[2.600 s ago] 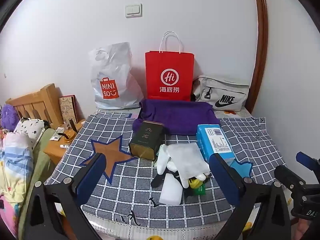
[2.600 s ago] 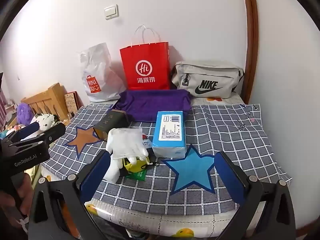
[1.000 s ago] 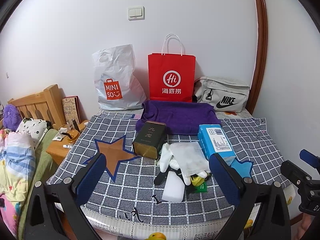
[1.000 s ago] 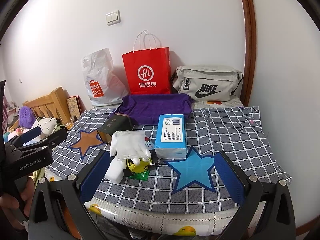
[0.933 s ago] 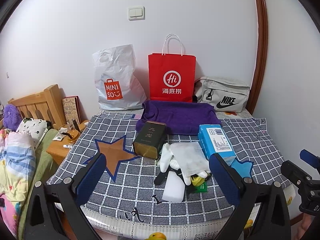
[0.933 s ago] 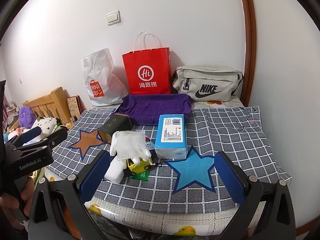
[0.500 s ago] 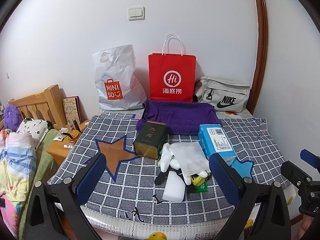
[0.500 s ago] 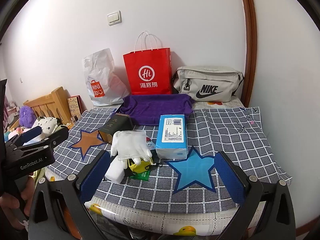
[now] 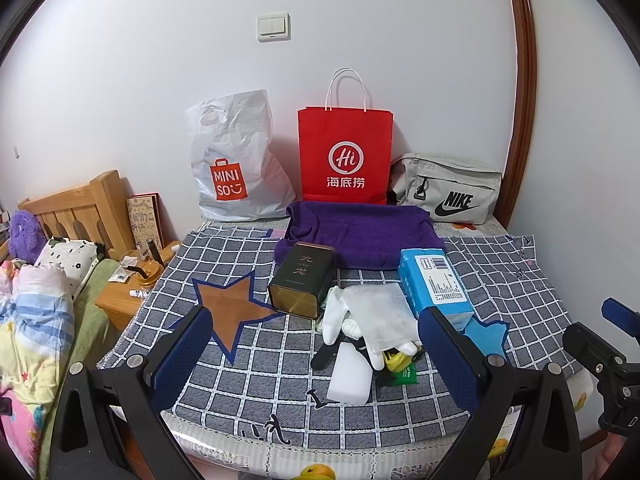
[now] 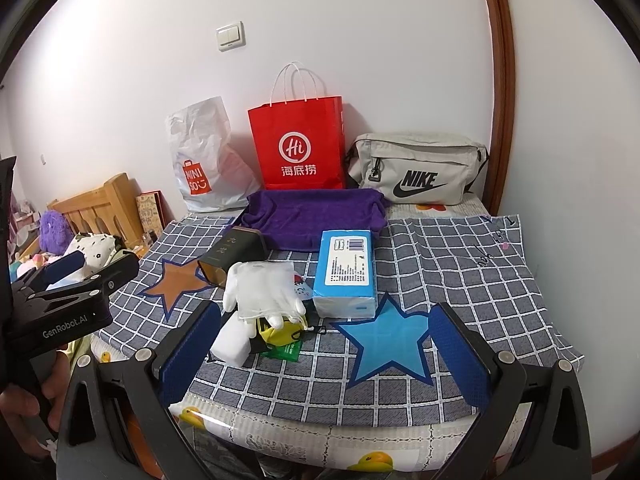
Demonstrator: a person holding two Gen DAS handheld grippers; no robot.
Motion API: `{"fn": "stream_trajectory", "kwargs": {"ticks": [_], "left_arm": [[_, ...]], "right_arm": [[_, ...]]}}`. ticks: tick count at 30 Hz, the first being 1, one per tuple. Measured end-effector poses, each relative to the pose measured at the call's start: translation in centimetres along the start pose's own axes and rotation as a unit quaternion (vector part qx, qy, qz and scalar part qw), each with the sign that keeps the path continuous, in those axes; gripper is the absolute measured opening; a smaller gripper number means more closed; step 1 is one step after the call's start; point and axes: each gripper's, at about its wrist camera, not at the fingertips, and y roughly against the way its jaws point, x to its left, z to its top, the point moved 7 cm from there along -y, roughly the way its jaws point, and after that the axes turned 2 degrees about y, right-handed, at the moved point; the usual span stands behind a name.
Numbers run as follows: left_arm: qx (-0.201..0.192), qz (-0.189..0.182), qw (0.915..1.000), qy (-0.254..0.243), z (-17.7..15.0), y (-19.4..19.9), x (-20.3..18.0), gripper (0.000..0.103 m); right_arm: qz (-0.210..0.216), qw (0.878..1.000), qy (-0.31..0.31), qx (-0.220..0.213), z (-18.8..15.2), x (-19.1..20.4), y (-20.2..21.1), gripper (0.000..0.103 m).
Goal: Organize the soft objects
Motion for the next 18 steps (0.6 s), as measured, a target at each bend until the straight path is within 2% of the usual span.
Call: {"fn": "stream_trajectory", "kwargs": {"ticks": [18], "left_arm": [[-0.003, 0.0, 1.0, -0.004, 0.51, 0.36, 0.6, 0.103]], "right_arm": [[-0.001, 1.0, 0.001, -0.002, 0.06, -0.02, 0.07, 0.102]]}}
